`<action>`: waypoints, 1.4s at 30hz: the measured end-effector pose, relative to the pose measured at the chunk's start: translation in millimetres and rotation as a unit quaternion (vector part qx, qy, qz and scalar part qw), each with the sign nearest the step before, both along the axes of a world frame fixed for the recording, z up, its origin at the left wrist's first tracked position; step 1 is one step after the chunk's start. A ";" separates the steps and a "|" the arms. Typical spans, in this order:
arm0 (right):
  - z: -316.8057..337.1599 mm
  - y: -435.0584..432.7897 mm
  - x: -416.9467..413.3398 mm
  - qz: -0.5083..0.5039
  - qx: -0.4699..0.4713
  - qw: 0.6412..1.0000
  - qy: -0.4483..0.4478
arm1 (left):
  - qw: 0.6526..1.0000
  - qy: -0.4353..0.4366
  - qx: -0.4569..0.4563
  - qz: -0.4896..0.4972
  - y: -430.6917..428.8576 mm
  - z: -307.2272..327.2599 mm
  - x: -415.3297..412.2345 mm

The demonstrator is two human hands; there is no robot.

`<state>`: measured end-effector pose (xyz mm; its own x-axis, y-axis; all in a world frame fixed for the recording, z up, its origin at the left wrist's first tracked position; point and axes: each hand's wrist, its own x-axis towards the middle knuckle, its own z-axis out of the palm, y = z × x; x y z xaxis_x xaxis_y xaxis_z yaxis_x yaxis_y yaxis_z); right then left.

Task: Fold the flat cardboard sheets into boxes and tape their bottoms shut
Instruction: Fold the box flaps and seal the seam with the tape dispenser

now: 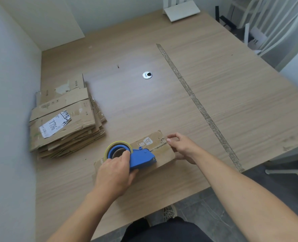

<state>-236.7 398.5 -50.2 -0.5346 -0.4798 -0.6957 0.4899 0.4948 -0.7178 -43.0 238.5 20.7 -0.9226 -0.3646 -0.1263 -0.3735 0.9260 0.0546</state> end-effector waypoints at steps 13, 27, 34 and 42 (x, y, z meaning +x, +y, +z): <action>10.0 -8.5 15.4 -0.080 0.062 0.971 0.219 | 0.999 -0.033 0.009 0.008 2.3 10.0 -2.9; -9.4 2.5 6.5 0.338 -0.035 0.838 0.426 | 0.999 -0.002 0.037 0.007 -13.6 6.0 3.8; -3.2 -12.6 -18.2 0.494 -0.004 0.750 0.440 | 0.999 0.007 0.043 0.005 -21.0 8.2 6.9; -7.6 -9.7 -12.5 0.451 -0.058 0.773 0.442 | 0.999 -0.012 0.035 -0.003 -34.3 29.2 1.8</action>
